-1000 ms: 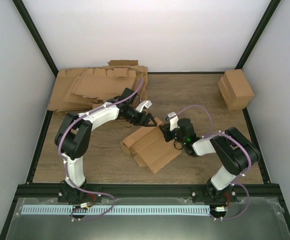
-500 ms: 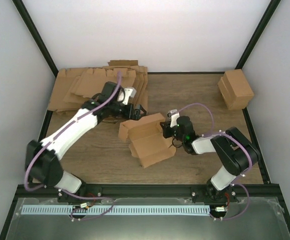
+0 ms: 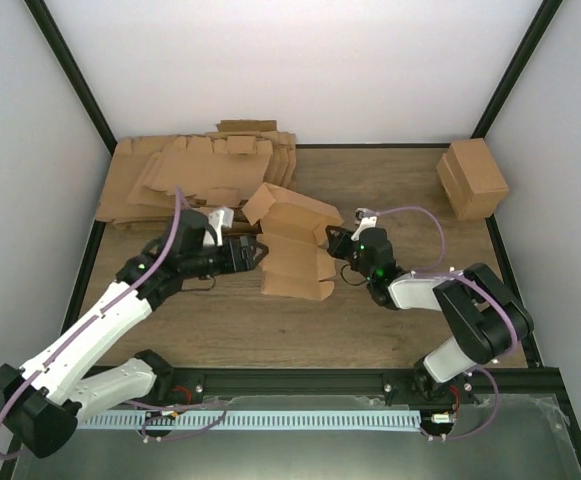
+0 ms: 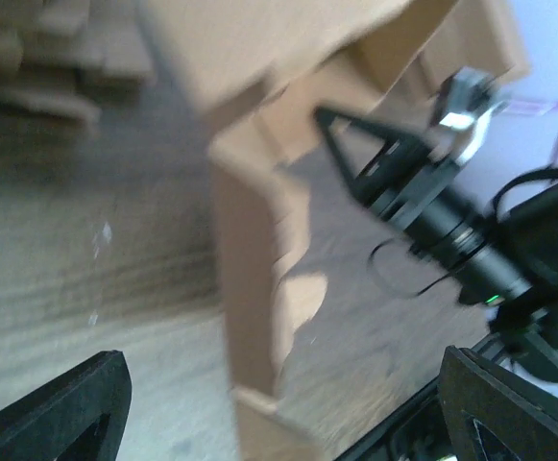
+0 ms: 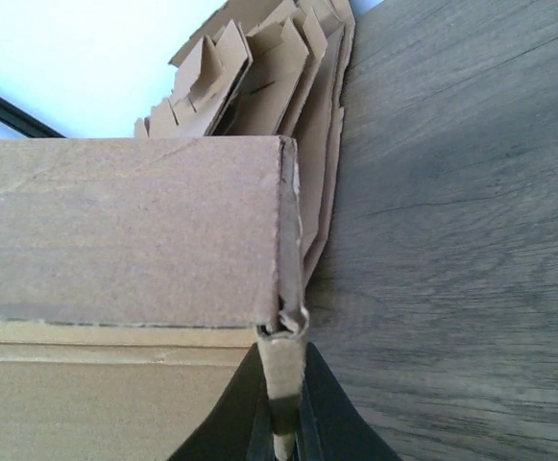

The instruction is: Fold the paper box

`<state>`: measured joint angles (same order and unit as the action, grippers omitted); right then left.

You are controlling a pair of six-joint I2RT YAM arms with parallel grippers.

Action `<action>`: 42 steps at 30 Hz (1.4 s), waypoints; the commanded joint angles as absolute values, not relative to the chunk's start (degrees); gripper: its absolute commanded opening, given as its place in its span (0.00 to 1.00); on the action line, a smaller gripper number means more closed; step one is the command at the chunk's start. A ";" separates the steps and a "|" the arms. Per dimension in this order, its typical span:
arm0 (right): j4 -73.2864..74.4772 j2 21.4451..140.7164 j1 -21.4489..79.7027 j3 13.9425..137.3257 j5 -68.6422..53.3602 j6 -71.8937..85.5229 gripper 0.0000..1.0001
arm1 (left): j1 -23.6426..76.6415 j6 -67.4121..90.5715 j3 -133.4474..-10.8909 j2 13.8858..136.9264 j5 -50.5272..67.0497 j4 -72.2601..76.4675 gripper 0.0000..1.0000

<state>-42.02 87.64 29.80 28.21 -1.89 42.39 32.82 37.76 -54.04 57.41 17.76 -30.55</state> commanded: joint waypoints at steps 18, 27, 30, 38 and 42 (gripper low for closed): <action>-48.06 86.84 30.13 25.62 -3.26 47.83 0.23 | 36.65 33.74 -55.76 67.45 6.57 -27.60 0.10; -36.47 81.18 30.76 22.60 -19.80 47.89 0.63 | 36.17 19.22 -82.31 79.81 0.55 -55.85 0.04; -30.46 76.51 30.76 21.43 -23.82 45.18 0.65 | 36.12 17.05 -88.12 83.55 1.69 -62.77 0.04; -12.75 67.17 30.55 24.27 -28.44 36.57 0.66 | 36.05 14.46 -93.06 88.05 4.63 -70.20 0.04; -7.66 65.48 29.75 28.08 -28.37 34.26 0.66 | 36.04 14.24 -92.57 88.20 11.04 -68.52 0.08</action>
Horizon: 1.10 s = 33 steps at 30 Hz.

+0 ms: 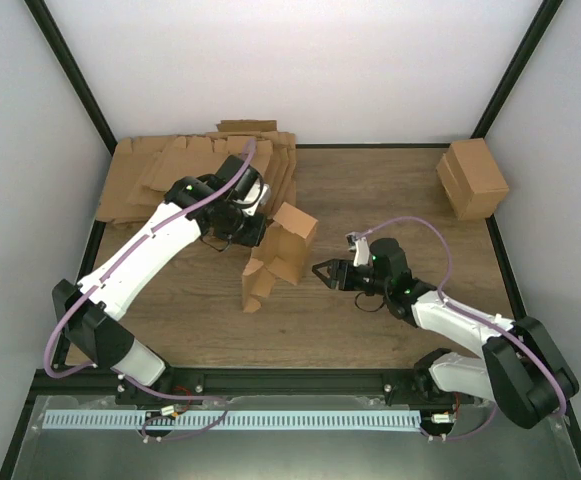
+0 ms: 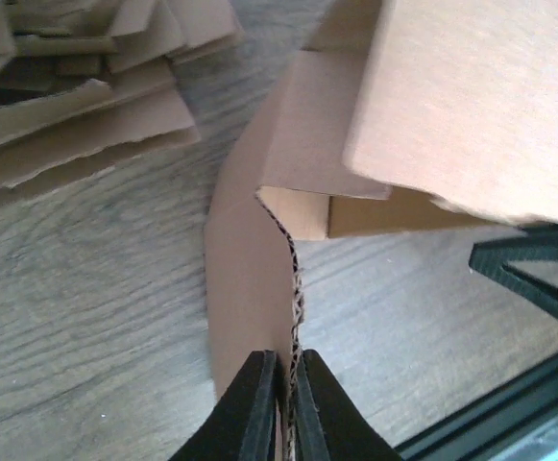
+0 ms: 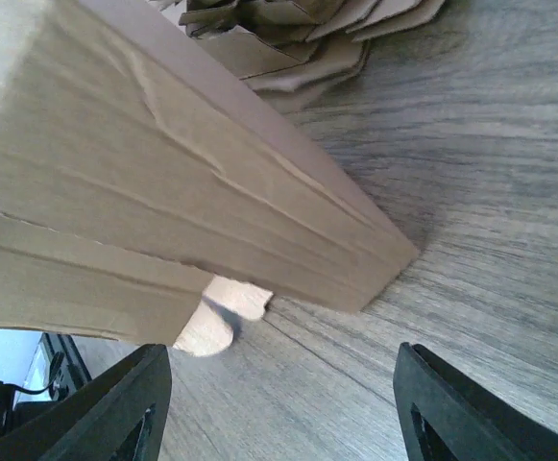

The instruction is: Fold the paper box

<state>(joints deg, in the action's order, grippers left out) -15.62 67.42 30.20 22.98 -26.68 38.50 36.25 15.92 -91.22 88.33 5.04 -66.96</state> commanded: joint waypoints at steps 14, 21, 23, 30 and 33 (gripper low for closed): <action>-2.79 53.99 28.00 27.04 -19.45 28.96 0.75 | 35.95 14.45 -84.02 86.55 16.43 -59.12 0.19; 1.55 52.15 27.95 29.24 -16.86 24.05 0.76 | 35.95 14.62 -83.11 85.80 18.34 -56.94 0.27; 2.05 50.72 27.96 29.34 -13.55 22.60 0.77 | 35.96 14.59 -82.74 85.71 18.89 -56.66 0.27; -5.69 44.25 27.89 26.47 23.85 22.52 1.00 | 35.99 14.45 -81.12 84.52 19.05 -54.68 0.09; -11.58 44.78 27.34 25.68 31.34 19.90 1.00 | 36.04 15.26 -80.08 83.91 19.61 -53.22 0.04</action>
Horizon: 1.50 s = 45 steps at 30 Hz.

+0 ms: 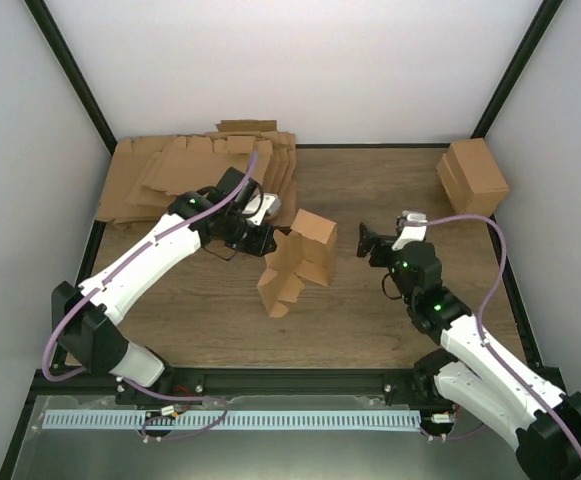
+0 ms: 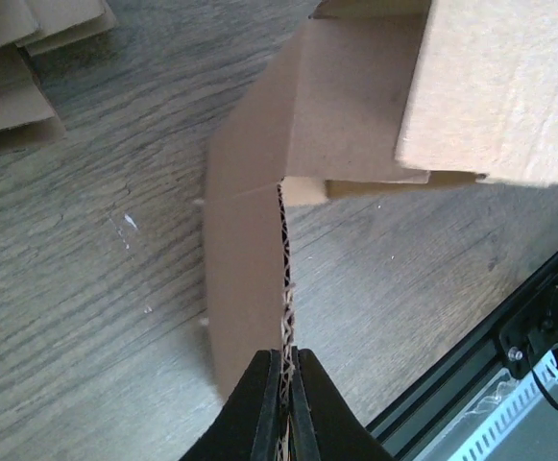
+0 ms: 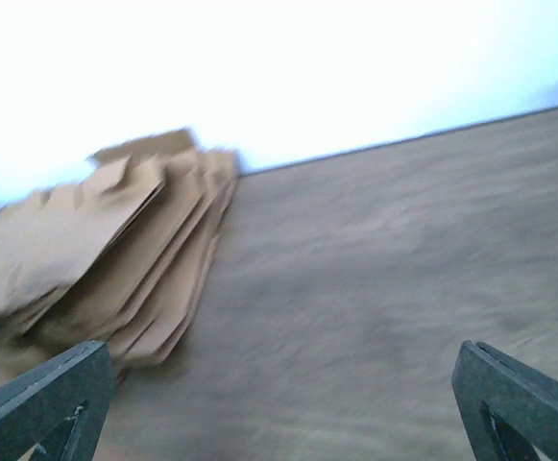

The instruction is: Fold the paper box

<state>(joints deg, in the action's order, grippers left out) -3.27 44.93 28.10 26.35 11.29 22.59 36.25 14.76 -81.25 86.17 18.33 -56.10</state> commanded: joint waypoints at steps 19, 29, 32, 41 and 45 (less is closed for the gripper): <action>-5.07 57.19 14.10 35.31 10.11 23.66 1.00 | 36.29 28.25 -84.24 92.14 17.98 -34.72 0.04; -11.09 61.34 7.89 38.12 1.85 17.92 0.99 | 36.96 39.68 -93.46 104.51 21.90 -21.32 0.04; -12.53 61.20 7.91 37.77 0.83 18.40 0.99 | 37.41 41.51 -97.62 107.33 21.93 -21.62 0.04; -16.60 68.32 6.29 40.34 10.42 8.23 1.00 | 39.20 45.15 -102.02 111.61 25.02 -17.53 0.04; -21.17 74.34 4.85 43.55 12.33 3.22 1.00 | 39.70 47.30 -102.88 112.48 25.14 -15.23 0.04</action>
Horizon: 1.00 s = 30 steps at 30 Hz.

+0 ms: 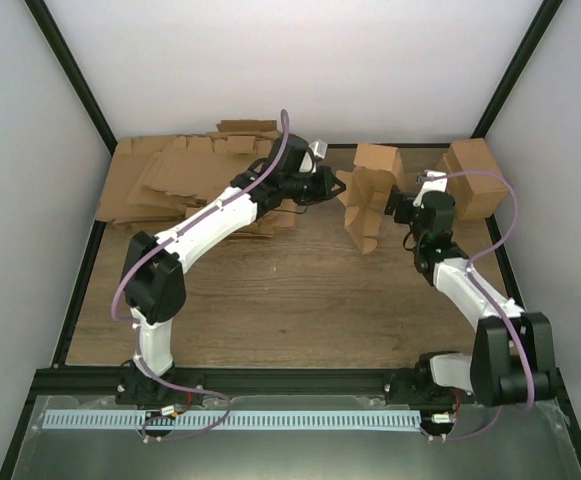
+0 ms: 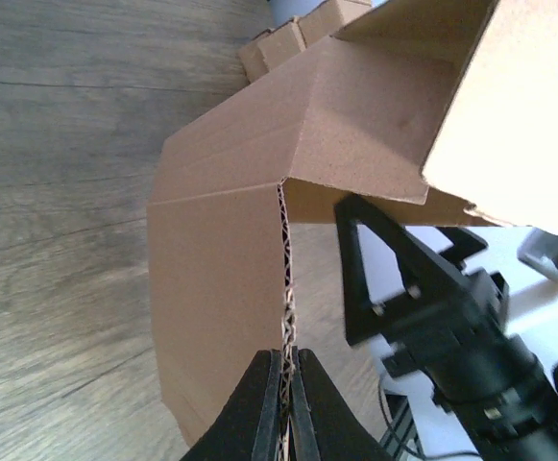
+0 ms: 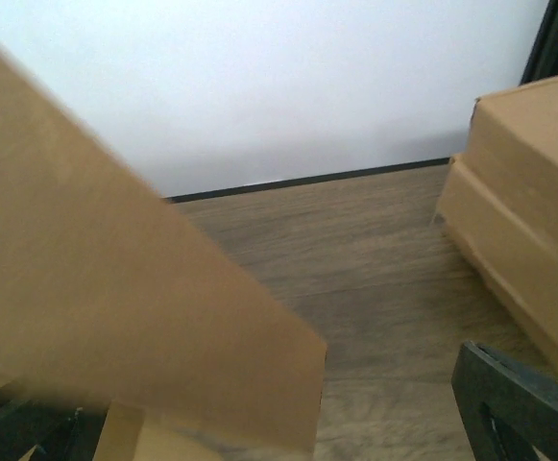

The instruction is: Fold the paper box

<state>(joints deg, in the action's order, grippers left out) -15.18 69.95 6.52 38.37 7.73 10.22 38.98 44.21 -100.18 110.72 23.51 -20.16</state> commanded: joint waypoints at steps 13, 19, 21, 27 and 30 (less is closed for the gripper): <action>-33.75 87.01 -1.41 48.94 8.00 0.19 1.00 | 39.61 49.98 -113.64 117.37 24.89 -17.32 0.04; -35.13 91.58 -3.35 51.70 8.68 0.75 1.00 | 39.19 50.40 -114.44 117.93 24.52 -17.56 0.04; -35.62 92.51 -4.25 52.21 8.70 2.14 1.00 | 39.04 50.45 -114.52 118.07 24.68 -17.89 0.04; -36.36 95.64 -5.71 54.99 8.16 3.29 1.00 | 38.67 50.30 -114.66 118.16 24.43 -18.62 0.04; -39.14 95.70 -6.06 54.85 5.31 1.75 1.00 | 38.60 50.14 -114.70 118.04 24.27 -19.08 0.04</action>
